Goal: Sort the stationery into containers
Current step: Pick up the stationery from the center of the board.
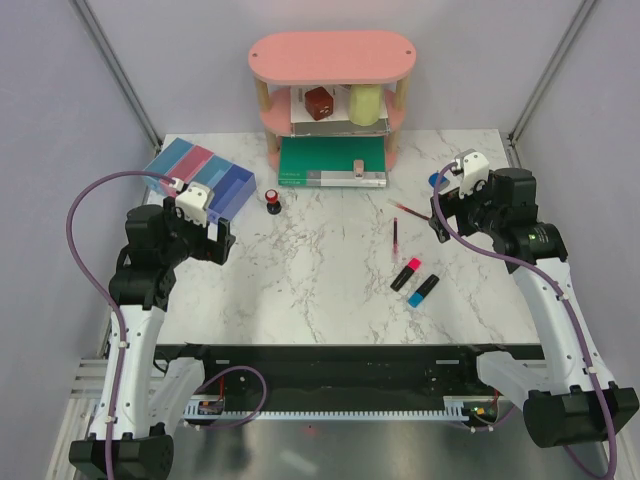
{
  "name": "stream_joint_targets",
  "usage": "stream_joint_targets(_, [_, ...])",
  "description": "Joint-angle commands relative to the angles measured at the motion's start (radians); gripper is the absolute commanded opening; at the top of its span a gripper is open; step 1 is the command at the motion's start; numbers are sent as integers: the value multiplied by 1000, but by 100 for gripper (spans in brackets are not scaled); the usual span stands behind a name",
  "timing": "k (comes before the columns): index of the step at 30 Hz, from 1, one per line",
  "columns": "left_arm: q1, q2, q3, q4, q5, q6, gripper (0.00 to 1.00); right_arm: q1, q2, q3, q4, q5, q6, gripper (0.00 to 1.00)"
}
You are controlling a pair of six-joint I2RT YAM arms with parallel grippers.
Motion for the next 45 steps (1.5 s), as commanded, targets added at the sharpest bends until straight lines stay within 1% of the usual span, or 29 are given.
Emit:
stream_joint_targets(1, [3, -15, -5, 31, -8, -31, 100, -2, -4, 42, 25, -18, -6, 98])
stream_joint_targets(4, [3, -15, -5, 32, -9, -28, 100, 0, -1, 48, 25, -31, -17, 98])
stream_joint_targets(8, [3, -12, -4, 32, -11, -22, 100, -2, -36, 27, 33, -76, -93, 98])
stream_joint_targets(11, [3, -3, -4, 34, -45, -37, 100, -2, -38, 13, 40, -81, -91, 98])
stream_joint_targets(14, [3, 46, 34, 28, -36, 41, 100, -2, -15, 12, 36, -62, -87, 98])
stream_joint_targets(17, [3, 176, 96, 47, -43, 136, 97, -2, 31, 30, 17, -45, -95, 98])
stream_joint_targets(18, [5, 246, 111, 61, -49, 164, 96, 0, 54, 39, 17, -38, -94, 98])
stream_joint_targets(20, [5, 334, 166, 83, -37, 185, 95, -2, 78, 51, 19, -35, -86, 97])
stream_joint_targets(21, [3, 415, 183, 89, -30, 202, 94, -2, 97, 54, 23, -41, -83, 97])
stream_joint_targets(23, [3, 491, 243, 116, -16, 208, 94, -2, 114, 58, 29, -48, -75, 96])
stream_joint_targets(25, [2, 602, 300, 139, -34, 208, 93, -2, 134, 61, 42, -50, -69, 96])
stream_joint_targets(28, [3, 727, 360, 188, -78, 227, 91, 1, 164, 82, 42, -48, -66, 95])
stream_joint_targets(31, [3, 802, 381, 254, -141, 231, 91, 1, 177, 97, 46, -56, -57, 96])
stream_joint_targets(34, [3, 844, 383, 322, -195, 251, 91, 0, 180, 93, 57, -71, -45, 96])
stream_joint_targets(37, [5, 890, 371, 385, -244, 297, 91, 0, 187, 85, 59, -81, -34, 96])
stream_joint_targets(39, [3, 927, 369, 406, -267, 340, 91, 1, 189, 84, 59, -88, -31, 98])
stream_joint_targets(45, [3, 1031, 390, 449, -284, 420, 91, 3, 183, 85, 60, -90, -29, 98])
